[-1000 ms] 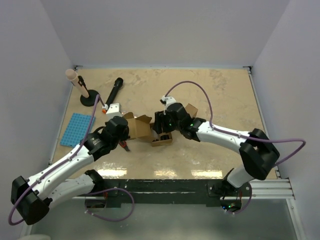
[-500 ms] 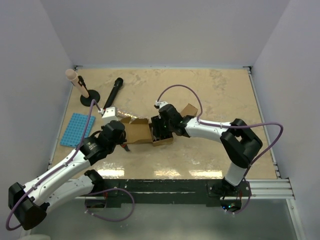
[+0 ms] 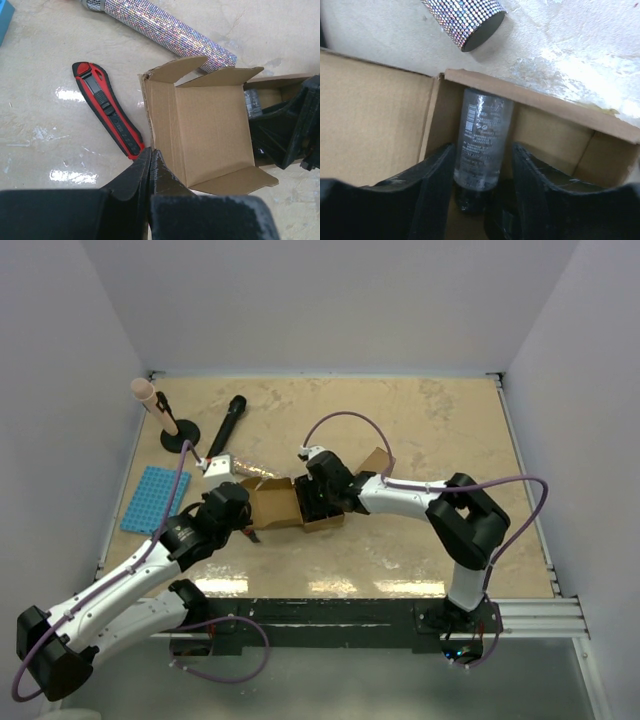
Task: Unpack the express box
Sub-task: Pick up the product from the express box.
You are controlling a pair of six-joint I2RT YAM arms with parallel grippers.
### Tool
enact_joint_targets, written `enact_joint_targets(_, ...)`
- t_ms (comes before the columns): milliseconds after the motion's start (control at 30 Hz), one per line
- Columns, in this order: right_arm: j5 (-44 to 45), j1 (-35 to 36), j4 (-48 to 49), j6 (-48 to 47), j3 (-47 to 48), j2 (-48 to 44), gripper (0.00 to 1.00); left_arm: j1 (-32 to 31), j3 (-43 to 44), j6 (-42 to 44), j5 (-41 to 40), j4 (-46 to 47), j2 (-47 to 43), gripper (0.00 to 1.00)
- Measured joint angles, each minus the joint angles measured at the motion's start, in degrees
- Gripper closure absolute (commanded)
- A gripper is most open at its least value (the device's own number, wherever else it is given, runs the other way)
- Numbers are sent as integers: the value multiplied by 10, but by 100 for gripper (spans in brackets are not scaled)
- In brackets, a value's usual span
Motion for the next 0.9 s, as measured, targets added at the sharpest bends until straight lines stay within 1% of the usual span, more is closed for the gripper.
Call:
enact_joint_targets(67,1,0,0,-2,5,14,56,0,-3,0,0,1,0,100)
enact_joint_targets(133,2,0,3,-5,8,25,59,0,-3,0,0,3,0,100)
enact_joint_targets(167,2,0,3,-5,9,27,63,0,-3,0,1,4,0,100)
enact_joint_targets(367,4,1,3,-5,8,21,70,0,-3,4,5,9,0,100)
enact_joint_targets(467,7,2,-3,-2,-4,-11,72,0,-3,5,5,13,0,100)
enact_joint_targets(600,17,3,-17,3,-4,-88,72,0,-3,6,7,20,2,100)
enact_joint_targets(733,35,2,-27,4,25,-160,71,0,-3,7,10,28,5,100)
enact_joint_targets(833,54,-5,-28,0,43,-182,72,0,-5,7,14,38,6,100)
enact_joint_targets(900,66,-15,-28,-3,58,-174,73,0,-10,7,18,44,6,100)
